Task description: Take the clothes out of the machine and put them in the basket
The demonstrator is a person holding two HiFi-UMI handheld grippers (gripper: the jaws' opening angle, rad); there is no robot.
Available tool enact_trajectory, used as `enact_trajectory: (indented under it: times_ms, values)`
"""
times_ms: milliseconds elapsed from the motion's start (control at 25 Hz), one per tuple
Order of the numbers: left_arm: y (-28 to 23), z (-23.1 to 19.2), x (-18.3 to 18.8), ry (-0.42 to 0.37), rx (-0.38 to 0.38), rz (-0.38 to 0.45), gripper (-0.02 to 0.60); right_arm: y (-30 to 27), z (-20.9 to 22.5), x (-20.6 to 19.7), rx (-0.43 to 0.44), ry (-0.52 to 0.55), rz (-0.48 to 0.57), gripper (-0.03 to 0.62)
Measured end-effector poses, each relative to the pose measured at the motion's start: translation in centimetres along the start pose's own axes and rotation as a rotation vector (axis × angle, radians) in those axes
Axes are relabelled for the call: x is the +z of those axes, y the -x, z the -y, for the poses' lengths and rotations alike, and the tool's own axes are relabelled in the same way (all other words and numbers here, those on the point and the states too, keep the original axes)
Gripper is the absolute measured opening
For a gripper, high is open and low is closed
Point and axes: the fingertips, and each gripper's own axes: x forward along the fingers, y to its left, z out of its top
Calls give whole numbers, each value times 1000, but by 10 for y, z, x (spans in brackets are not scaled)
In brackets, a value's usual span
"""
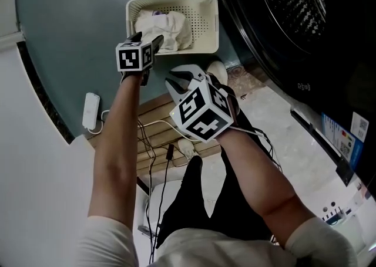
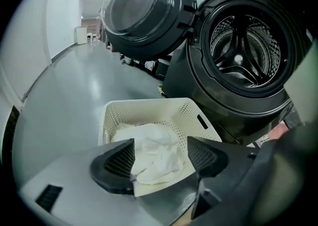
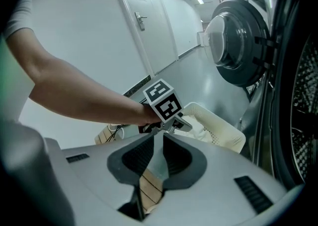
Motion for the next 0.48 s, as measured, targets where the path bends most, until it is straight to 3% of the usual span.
enact_trajectory:
  times_ms: [480]
  values:
    - [107,25,9,-22,-26,141,307,7,-9,-10,-75,4,53,55]
